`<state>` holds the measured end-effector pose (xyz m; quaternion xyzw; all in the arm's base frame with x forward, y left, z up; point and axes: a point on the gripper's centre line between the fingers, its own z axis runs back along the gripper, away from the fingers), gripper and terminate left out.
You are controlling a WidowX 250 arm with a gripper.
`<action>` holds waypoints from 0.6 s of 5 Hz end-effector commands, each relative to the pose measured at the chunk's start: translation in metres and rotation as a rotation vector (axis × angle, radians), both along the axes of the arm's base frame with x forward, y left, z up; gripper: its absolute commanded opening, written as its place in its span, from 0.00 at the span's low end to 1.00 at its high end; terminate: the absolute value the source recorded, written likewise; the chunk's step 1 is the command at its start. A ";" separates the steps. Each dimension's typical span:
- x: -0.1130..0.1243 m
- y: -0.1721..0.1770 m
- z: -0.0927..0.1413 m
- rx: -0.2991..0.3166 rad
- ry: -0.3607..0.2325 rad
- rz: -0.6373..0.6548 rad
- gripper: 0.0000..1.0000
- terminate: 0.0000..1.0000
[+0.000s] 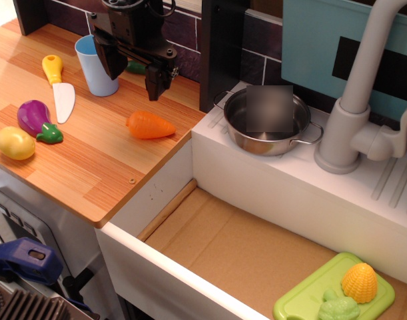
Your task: Put carrot in pot or pan
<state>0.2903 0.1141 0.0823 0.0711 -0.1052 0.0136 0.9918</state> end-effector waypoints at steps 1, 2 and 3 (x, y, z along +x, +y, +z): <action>0.000 0.000 0.000 0.000 0.000 0.000 1.00 0.00; -0.002 0.003 -0.018 -0.004 -0.016 -0.006 1.00 0.00; -0.014 0.011 -0.040 -0.016 -0.034 0.000 1.00 0.00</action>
